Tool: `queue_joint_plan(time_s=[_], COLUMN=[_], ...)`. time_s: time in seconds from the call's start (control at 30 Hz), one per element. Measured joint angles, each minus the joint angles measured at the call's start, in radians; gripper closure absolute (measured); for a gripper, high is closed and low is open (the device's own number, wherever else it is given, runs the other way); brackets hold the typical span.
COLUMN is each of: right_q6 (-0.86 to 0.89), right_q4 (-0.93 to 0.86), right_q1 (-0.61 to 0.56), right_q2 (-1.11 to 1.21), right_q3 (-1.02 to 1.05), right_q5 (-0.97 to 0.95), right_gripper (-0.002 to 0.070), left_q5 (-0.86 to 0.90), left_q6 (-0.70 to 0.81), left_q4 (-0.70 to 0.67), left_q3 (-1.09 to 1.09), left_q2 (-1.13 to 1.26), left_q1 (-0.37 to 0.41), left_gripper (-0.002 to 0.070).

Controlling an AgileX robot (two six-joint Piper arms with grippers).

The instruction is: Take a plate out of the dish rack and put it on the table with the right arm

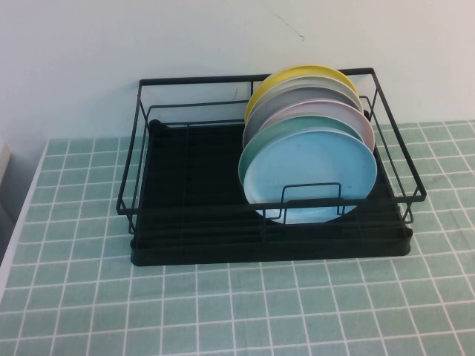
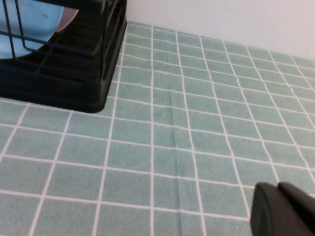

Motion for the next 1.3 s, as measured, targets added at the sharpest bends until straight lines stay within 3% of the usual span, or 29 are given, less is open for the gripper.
queue_joint_plan(time_s=[1.07,1.3], right_q6=[0.0,0.0], right_q4=[0.0,-0.002], right_q1=[0.0,0.0], right_q2=[0.0,0.0], right_q3=[0.0,0.006], right_q5=[-0.012,-0.2], right_gripper=[0.0678,0.0678], left_q5=[0.0,0.0], left_q6=[0.0,0.0], left_q4=[0.0,0.0], left_q3=[0.0,0.0], left_q2=[0.0,0.0], left_q1=[0.0,0.0], left_gripper=[0.0678,0.0678])
